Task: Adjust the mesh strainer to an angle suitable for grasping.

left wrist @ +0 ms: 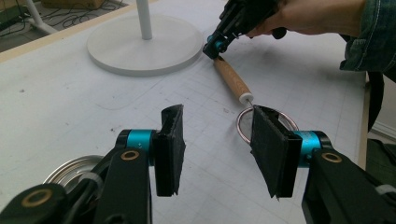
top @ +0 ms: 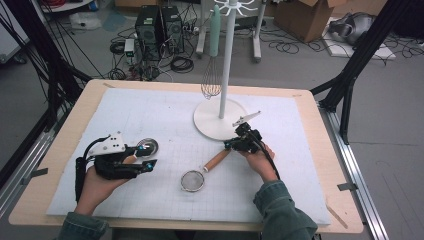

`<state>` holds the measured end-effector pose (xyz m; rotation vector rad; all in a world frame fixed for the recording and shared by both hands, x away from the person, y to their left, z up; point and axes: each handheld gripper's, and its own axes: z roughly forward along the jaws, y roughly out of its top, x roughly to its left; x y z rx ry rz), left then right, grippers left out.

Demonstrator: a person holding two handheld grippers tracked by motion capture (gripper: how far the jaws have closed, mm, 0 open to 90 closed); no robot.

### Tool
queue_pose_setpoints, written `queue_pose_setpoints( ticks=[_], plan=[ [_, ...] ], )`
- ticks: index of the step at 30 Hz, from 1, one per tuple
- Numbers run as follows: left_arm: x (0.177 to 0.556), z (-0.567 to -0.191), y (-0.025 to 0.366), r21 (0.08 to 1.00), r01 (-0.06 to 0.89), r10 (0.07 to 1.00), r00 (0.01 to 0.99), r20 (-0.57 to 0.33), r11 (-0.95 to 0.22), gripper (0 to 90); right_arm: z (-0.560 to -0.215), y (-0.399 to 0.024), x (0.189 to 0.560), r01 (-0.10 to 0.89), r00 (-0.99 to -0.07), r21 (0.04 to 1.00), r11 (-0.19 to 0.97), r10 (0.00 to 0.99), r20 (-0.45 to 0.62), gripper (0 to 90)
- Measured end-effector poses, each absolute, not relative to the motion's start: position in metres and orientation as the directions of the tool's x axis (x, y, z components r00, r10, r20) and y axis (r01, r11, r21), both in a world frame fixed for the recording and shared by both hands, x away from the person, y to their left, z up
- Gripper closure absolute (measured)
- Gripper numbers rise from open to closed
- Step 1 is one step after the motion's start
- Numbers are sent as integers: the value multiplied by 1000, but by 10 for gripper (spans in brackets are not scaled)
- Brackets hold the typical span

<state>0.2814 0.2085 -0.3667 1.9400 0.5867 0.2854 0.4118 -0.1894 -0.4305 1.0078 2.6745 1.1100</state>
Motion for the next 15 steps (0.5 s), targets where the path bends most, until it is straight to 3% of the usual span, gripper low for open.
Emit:
queue_pose_setpoints(
  ticks=[15],
  plan=[
    [281, -366, 208, 901, 269, 519, 853, -58, -342, 542, -428, -202, 401, 549, -787, 635, 544, 593, 172, 894]
  ],
)
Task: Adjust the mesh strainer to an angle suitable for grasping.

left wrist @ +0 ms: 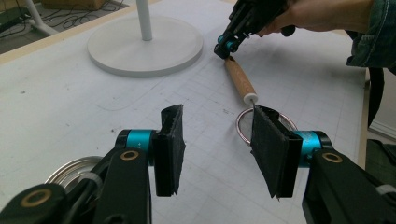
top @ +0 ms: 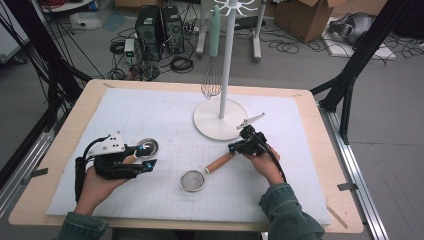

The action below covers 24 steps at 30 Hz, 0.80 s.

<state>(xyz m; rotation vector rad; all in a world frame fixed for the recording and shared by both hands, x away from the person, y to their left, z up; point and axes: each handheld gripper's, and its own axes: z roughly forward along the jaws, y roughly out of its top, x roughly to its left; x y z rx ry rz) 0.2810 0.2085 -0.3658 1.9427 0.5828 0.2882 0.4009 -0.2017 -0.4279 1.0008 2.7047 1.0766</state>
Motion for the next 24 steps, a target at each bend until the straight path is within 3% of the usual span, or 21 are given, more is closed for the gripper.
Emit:
queue_pose_setpoints(
  ticks=[24],
  plan=[
    [281, -366, 206, 900, 268, 516, 855, -57, -344, 541, -433, -228, 371, 534, -799, 658, 530, 571, 189, 894]
  ],
)
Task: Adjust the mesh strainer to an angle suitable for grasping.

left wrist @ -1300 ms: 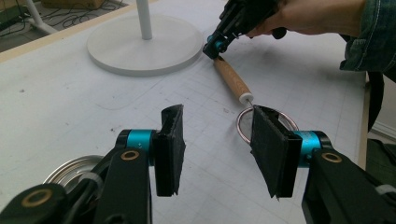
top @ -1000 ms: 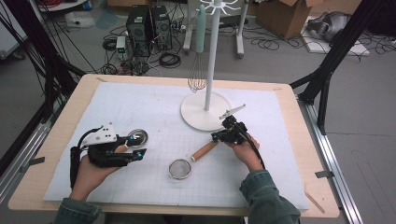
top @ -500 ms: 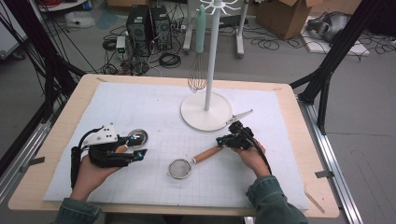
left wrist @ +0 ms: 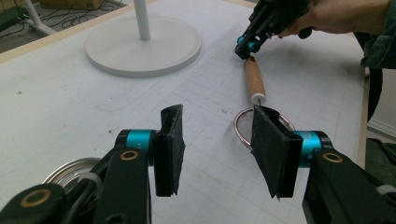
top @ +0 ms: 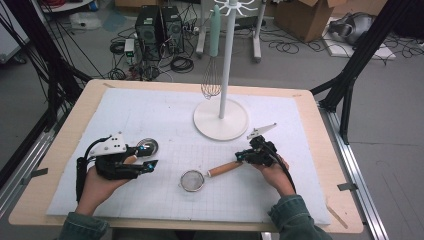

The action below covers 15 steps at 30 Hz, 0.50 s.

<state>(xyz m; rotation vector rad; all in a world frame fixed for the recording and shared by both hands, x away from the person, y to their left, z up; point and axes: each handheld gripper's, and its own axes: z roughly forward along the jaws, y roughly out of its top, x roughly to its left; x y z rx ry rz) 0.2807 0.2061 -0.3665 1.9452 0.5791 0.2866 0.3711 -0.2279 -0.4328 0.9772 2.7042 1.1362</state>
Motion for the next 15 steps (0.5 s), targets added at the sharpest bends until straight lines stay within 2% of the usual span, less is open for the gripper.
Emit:
queue_pose_setpoints(
  ticks=[15],
  plan=[
    [281, -367, 206, 900, 267, 515, 855, -56, -344, 541, -438, -237, 352, 532, -808, 652, 541, 555, 199, 894]
  ],
)
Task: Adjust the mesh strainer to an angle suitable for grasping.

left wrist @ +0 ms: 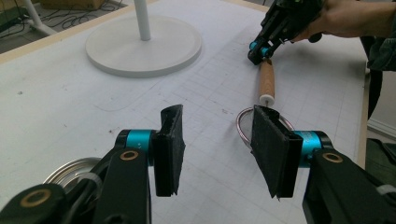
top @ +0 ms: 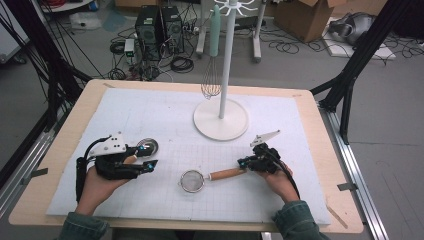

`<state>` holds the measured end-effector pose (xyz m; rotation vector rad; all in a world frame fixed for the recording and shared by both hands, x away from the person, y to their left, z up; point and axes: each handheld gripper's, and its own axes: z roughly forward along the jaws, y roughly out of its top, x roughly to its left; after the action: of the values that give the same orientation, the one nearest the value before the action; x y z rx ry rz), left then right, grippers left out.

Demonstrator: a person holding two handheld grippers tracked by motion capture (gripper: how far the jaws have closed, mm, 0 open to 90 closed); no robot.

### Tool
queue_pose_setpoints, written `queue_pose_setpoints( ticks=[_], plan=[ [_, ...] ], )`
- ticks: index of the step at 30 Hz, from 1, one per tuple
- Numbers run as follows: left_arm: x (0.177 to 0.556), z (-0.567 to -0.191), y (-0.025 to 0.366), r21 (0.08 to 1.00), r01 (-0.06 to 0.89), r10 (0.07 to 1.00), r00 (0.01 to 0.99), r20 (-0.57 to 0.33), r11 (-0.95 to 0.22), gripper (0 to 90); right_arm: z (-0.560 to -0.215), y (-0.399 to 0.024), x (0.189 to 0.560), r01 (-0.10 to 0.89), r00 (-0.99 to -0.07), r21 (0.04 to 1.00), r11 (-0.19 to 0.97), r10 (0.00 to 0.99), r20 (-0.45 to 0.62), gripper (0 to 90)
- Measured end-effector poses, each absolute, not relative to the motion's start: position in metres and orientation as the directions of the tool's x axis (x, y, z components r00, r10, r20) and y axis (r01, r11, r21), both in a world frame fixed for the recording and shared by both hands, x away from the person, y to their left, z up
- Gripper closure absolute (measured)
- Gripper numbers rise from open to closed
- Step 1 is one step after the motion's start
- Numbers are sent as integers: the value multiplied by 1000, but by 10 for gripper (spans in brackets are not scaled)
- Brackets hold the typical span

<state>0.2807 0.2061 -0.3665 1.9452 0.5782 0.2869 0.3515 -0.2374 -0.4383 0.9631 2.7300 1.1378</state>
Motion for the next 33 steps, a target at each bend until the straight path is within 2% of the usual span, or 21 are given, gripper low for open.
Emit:
queue_pose_setpoints(
  ticks=[33],
  plan=[
    [280, -367, 203, 899, 260, 502, 863, -53, -352, 536, -441, -253, 297, 477, -844, 693, 541, 501, 190, 894]
  ],
)
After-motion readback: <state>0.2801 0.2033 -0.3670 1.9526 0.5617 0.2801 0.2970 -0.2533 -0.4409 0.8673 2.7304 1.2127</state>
